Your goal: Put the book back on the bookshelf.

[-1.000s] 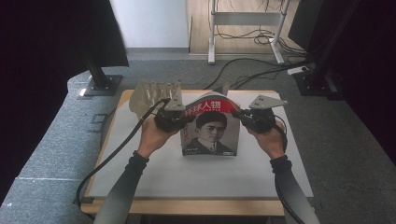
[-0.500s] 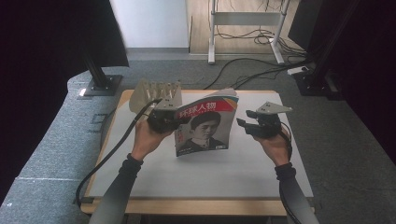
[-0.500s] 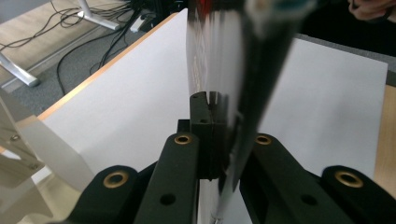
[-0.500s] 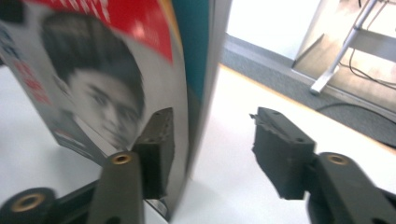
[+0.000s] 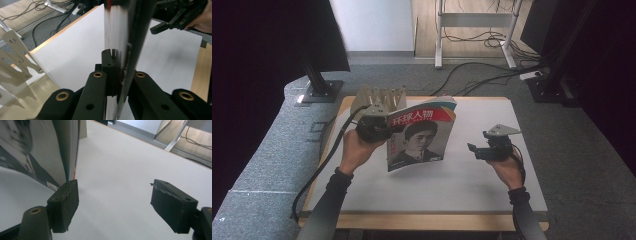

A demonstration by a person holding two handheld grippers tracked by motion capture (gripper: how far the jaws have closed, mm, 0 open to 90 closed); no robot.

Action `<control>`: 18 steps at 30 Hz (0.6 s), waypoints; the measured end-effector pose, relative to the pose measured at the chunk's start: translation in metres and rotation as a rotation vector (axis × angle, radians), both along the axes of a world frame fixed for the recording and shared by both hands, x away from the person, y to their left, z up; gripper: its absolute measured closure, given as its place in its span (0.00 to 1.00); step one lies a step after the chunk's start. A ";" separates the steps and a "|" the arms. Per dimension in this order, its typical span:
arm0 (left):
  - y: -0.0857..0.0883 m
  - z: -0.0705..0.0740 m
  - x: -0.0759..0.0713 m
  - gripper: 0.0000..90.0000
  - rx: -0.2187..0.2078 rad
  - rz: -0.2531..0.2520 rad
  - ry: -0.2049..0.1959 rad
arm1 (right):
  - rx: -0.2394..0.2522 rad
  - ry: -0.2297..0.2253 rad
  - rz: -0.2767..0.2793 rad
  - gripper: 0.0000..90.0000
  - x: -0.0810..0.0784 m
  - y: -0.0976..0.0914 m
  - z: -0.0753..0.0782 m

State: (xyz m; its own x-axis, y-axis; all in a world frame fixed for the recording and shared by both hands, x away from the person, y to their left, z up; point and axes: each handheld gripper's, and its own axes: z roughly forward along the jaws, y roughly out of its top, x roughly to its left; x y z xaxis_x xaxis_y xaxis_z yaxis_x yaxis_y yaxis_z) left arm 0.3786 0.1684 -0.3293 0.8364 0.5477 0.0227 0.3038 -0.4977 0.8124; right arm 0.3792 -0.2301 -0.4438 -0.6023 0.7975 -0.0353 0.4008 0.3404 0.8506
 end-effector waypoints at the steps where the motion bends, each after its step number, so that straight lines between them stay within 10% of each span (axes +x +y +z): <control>1: 0.002 0.001 -0.001 0.97 0.001 0.002 0.003 | 0.003 0.009 0.001 0.20 0.000 -0.001 -0.004; 18: 0.051 0.015 -0.019 0.97 -0.031 0.104 0.020 | -0.022 0.128 -0.043 0.00 -0.009 -0.006 -0.064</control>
State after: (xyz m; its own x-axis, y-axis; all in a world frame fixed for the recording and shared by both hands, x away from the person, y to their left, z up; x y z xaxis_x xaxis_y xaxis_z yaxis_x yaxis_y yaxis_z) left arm 0.3598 0.2191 -0.3142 0.7752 0.6316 -0.0119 0.3689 -0.4373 0.8201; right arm 0.3705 -0.2360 -0.5078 -0.5683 0.8225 0.0213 0.5199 0.3389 0.7841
